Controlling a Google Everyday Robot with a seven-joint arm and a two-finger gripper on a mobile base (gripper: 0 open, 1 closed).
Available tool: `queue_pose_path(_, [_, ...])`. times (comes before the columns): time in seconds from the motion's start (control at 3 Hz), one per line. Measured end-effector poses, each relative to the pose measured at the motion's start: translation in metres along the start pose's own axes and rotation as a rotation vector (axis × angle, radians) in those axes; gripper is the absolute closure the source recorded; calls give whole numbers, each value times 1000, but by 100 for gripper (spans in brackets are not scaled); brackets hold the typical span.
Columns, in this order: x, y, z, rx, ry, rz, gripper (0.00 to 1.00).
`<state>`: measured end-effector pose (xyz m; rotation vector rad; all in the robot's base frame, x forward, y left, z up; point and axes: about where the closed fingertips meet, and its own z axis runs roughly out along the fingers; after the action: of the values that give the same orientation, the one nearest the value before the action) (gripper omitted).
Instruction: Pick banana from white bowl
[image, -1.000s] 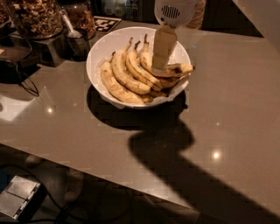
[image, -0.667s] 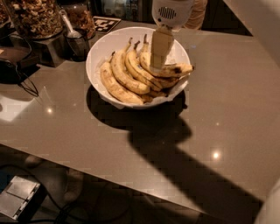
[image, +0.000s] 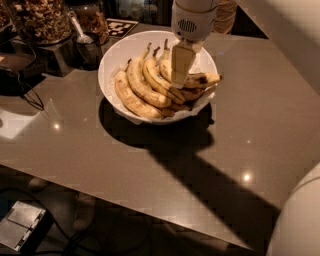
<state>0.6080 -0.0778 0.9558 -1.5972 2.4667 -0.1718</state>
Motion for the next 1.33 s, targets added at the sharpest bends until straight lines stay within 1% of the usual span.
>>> queue_pose_path(0.33, [1,-2,8,-9,10,11,31])
queue_pose_path(0.67, [4,-6,12,-8,19,22,35])
queue_pose_path(1.0, [5,-10,15,-8,26,30,36])
queue_pose_path(1.33, [2,-6,21,-21,35,16,36])
